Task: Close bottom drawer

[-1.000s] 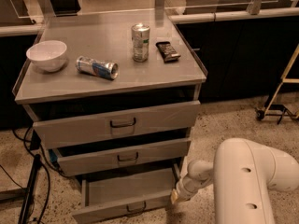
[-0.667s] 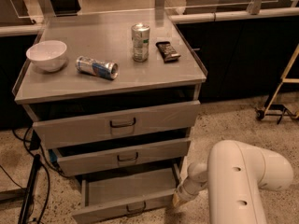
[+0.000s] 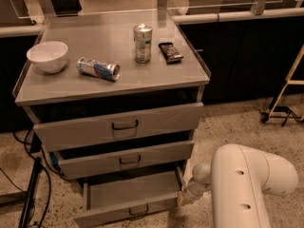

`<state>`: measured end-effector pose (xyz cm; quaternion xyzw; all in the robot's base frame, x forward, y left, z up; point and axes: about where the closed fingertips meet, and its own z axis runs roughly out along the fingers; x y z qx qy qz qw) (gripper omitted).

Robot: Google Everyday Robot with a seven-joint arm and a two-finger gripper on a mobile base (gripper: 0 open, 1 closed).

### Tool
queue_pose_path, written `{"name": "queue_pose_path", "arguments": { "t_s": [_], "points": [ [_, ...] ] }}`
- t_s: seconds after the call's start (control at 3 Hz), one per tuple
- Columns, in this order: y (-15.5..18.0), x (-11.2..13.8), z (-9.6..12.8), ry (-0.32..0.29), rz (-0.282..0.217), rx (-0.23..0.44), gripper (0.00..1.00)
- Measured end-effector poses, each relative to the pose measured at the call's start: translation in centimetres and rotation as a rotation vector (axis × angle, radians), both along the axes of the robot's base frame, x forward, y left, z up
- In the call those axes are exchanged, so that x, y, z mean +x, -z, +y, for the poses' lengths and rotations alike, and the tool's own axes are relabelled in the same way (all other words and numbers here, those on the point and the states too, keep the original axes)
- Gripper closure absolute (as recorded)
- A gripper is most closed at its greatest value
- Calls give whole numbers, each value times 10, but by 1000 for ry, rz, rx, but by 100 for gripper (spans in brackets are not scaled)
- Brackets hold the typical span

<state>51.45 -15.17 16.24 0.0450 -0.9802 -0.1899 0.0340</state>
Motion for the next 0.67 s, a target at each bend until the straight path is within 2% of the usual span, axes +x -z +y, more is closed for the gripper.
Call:
{"name": "queue_pose_path", "arguments": {
  "t_s": [0.33,0.67],
  "points": [
    [-2,6,-1,10,-15,-4,100],
    [-9,30,1,41,-59,-23,100]
  ]
}}
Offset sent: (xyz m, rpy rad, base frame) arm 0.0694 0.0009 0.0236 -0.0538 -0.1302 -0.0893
